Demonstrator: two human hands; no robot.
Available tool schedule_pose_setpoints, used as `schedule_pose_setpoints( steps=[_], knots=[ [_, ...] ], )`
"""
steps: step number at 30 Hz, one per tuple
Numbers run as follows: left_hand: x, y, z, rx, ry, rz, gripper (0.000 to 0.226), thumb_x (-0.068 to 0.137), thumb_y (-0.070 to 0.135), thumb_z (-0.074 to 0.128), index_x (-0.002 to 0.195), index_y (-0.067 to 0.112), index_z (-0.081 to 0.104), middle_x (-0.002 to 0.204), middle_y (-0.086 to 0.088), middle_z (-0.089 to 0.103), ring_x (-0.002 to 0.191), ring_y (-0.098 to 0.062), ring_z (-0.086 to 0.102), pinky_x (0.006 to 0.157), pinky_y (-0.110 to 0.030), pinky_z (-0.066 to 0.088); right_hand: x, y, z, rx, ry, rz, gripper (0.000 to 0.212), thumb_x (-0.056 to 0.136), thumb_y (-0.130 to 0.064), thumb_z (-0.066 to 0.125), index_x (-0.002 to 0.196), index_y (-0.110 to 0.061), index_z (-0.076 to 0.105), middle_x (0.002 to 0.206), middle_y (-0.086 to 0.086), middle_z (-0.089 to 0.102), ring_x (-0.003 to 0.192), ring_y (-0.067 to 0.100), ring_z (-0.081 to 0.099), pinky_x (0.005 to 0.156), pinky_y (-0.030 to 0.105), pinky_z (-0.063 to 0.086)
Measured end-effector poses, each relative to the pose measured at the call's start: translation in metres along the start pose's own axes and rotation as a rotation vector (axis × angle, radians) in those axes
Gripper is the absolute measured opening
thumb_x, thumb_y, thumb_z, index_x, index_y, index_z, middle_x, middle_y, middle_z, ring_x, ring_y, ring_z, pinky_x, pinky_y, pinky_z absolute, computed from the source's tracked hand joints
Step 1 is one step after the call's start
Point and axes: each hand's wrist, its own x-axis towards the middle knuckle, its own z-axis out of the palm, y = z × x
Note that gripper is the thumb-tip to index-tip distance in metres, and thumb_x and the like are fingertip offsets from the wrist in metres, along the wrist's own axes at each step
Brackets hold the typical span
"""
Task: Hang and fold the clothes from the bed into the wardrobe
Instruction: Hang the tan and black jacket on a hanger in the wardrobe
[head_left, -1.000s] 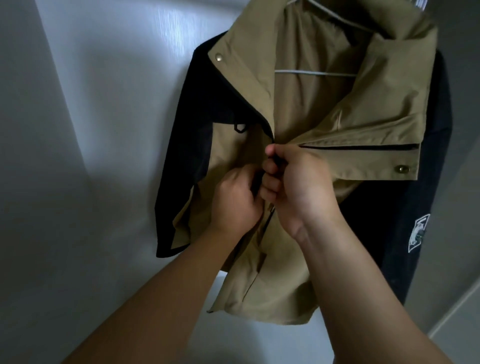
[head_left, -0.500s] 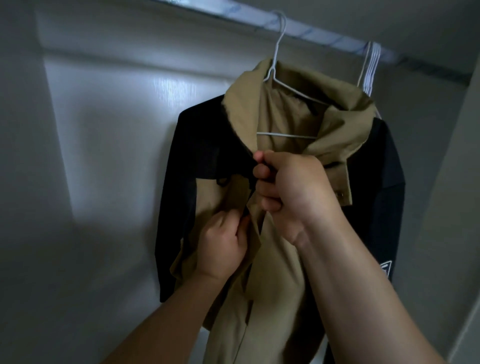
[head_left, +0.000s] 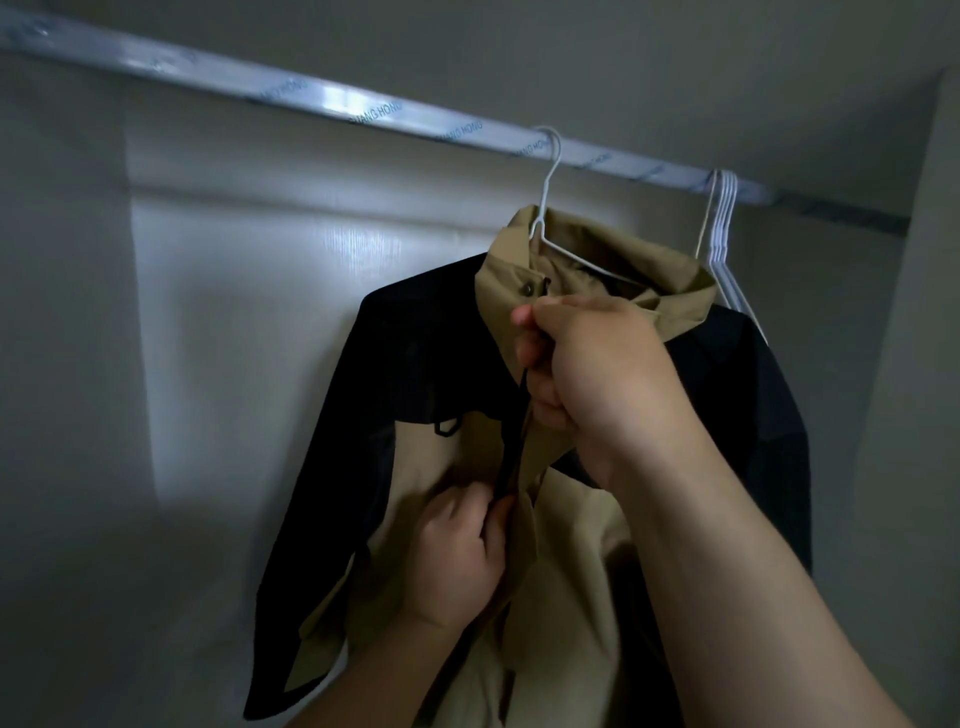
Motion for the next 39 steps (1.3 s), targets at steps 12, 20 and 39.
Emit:
schedule_pose_setpoints(
  steps=[12, 20, 39],
  knots=[
    [0.006, -0.004, -0.004, -0.05, -0.236, -0.193, 0.009, 0.094, 0.032, 0.061, 0.094, 0.024, 0.059, 0.083, 0.01, 0.062, 0.071, -0.006, 0.059, 0.056, -0.014, 0.042, -0.013, 0.012, -0.019, -0.215, -0.033, -0.027, 0.025, 0.102, -0.026, 0.052, 0.09, -0.011, 0.068, 0.055, 0.002, 0.061, 0.033, 0.009, 0.039, 0.033, 0.015, 0.028],
    [0.016, -0.004, -0.022, -0.142, -0.309, -0.181, 0.016, 0.099, 0.032, 0.049, 0.107, 0.021, 0.057, 0.085, 0.007, 0.065, 0.07, -0.008, 0.064, 0.062, -0.037, 0.057, -0.02, 0.041, -0.021, -0.617, 0.013, -0.156, 0.054, 0.101, -0.05, 0.046, 0.066, -0.017, 0.071, 0.053, 0.001, 0.066, 0.041, 0.008, 0.056, 0.042, 0.024, 0.045],
    [0.151, 0.005, -0.071, -0.132, 0.018, 0.145, 0.035, 0.09, 0.016, 0.057, 0.122, 0.031, 0.057, 0.12, 0.022, 0.049, 0.077, 0.004, 0.057, 0.074, -0.005, 0.041, 0.051, 0.028, -0.054, -1.216, -0.11, -0.912, 0.016, 0.094, -0.03, 0.058, 0.108, -0.024, 0.064, 0.123, -0.01, 0.057, 0.1, 0.02, 0.063, 0.067, 0.041, 0.053]
  ],
)
